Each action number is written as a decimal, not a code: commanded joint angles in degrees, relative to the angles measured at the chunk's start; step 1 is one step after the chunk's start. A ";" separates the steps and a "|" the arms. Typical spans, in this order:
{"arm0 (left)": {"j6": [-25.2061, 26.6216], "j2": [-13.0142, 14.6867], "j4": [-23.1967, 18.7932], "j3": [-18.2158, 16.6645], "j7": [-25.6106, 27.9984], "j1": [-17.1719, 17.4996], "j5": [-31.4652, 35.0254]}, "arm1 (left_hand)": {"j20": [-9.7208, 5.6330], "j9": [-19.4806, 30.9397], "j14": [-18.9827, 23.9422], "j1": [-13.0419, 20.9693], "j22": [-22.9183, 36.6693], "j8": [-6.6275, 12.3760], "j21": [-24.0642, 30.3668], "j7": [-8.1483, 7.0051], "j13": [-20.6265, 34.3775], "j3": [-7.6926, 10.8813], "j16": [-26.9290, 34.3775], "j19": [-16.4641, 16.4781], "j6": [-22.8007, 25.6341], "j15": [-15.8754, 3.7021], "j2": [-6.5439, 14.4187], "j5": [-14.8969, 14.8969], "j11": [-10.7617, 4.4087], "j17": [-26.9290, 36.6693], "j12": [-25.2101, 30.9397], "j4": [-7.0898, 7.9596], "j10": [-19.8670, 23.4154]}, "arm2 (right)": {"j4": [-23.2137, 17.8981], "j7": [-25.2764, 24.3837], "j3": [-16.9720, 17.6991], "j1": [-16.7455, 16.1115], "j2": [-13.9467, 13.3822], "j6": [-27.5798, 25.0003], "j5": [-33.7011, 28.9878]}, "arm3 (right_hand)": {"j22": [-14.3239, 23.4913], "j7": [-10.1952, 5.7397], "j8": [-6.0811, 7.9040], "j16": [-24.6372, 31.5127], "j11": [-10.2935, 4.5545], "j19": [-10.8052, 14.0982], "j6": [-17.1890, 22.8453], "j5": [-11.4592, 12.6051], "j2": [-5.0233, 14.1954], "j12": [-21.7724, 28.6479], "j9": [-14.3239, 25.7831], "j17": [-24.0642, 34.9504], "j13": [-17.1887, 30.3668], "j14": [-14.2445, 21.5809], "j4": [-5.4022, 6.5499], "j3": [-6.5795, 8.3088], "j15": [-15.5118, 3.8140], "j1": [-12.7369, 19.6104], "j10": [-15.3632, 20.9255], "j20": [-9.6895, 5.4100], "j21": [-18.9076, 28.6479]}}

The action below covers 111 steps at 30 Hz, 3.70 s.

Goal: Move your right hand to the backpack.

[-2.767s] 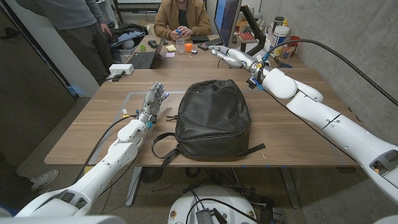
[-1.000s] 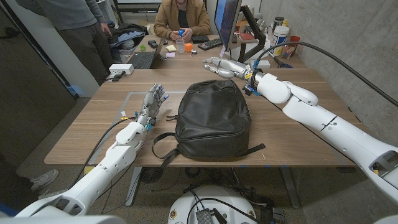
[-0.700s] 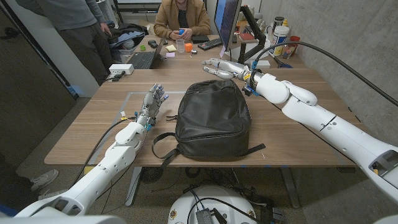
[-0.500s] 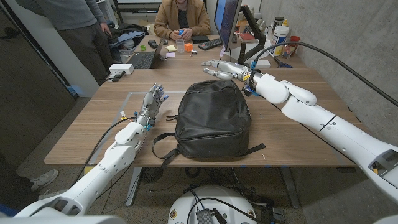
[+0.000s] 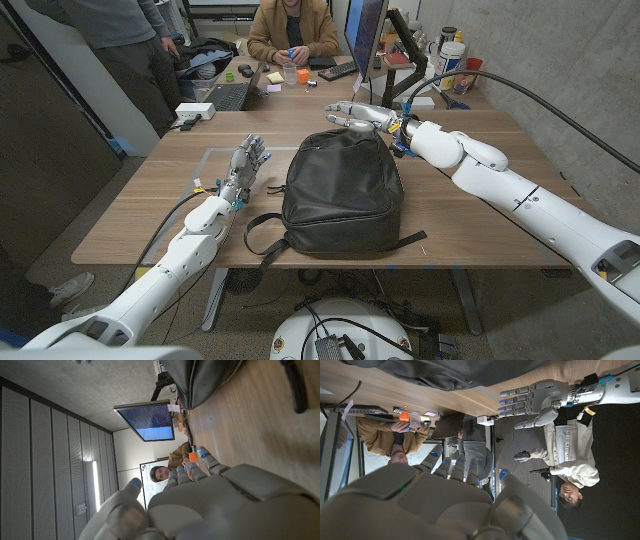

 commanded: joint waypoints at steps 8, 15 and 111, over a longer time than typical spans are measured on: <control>0.08 0.13 0.24 0.02 -0.31 -0.13 -0.11 | -1.18 0.33 0.30 0.13 0.06 0.00 -0.49 0.04 0.11 -0.21 0.06 0.30 0.25 -1.52 6.29 0.24 0.06 0.14 0.35 -0.07 0.01 | -0.18 0.38 -0.87 0.36 0.25 -1.03 -1.99 | 0.26 -0.24 0.02 0.41 -0.36 -0.45 -0.14 -0.25 2.39 -0.07 0.10 0.26 0.11 -0.61 0.38 -0.64 -1.03 -0.38 -0.16 -2.34 -0.39; 0.09 -0.03 0.58 0.10 -0.40 -0.27 -0.13 | -1.17 0.33 0.33 0.13 0.06 -0.03 -0.57 -0.08 0.11 -0.22 0.04 0.34 0.26 -1.59 6.30 0.24 0.24 0.14 0.32 -0.07 0.03 | -0.15 0.92 -1.25 0.53 0.15 -1.46 -2.65 | 0.26 -0.17 0.04 0.40 -0.33 -0.40 -0.14 -0.22 2.28 -0.06 0.11 0.22 0.11 -0.63 0.34 -0.77 -0.97 -0.36 -0.19 -2.29 -0.54; 0.18 0.11 1.80 -0.13 -1.22 -0.27 -0.60 | -1.10 0.34 0.21 0.09 0.13 -0.14 -1.92 -0.14 0.14 -0.40 -0.15 0.69 0.26 -1.47 6.39 0.27 0.37 0.13 0.08 -0.03 0.05 | 1.20 5.59 -6.67 3.12 2.19 -3.67 -13.67 | 0.22 0.31 0.06 -0.04 0.12 1.44 -1.10 -0.06 -0.98 0.02 0.10 -0.31 0.13 -0.29 -3.41 -2.61 -0.42 3.22 -0.67 -0.49 -2.97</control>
